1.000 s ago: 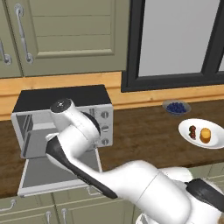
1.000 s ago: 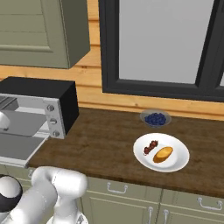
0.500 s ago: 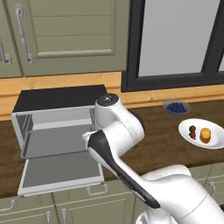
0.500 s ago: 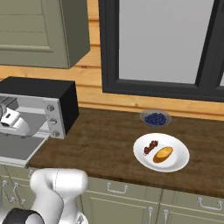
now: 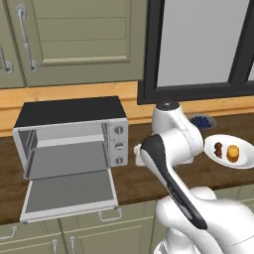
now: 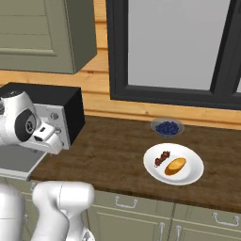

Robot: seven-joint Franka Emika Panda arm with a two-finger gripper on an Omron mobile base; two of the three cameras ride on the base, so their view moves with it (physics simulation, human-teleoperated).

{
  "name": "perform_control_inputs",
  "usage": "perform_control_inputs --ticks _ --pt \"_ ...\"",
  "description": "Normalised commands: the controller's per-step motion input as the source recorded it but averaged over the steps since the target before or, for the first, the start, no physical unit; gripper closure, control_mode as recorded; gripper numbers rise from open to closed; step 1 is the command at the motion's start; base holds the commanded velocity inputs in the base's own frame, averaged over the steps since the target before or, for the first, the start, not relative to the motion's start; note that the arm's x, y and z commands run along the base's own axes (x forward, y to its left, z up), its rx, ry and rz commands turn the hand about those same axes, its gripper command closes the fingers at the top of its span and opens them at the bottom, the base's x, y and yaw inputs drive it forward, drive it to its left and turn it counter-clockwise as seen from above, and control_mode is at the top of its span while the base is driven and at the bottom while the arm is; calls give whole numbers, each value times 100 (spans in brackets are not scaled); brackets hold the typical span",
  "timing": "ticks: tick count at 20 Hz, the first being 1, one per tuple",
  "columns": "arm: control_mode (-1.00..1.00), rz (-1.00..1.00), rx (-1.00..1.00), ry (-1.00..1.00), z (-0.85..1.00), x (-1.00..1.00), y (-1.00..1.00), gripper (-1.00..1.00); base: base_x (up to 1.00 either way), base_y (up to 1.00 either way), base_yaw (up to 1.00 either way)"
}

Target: Pick up the kebab skewer and baguette bread, and place them inside the toaster oven. Close the toaster oven door and start by setting the timer.

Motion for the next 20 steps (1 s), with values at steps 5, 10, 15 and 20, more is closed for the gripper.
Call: perform_control_inputs --ticks 5,10,15,20 --pt "-100 -4 3 4 0 19 -100 -100 0 0 0" --pt "-100 0 12 0 0 39 -100 -100 0 0 0" --pt "-100 -1 12 0 0 25 -100 -100 0 0 0" --pt "-100 -6 7 6 0 46 -100 -100 0 0 0"
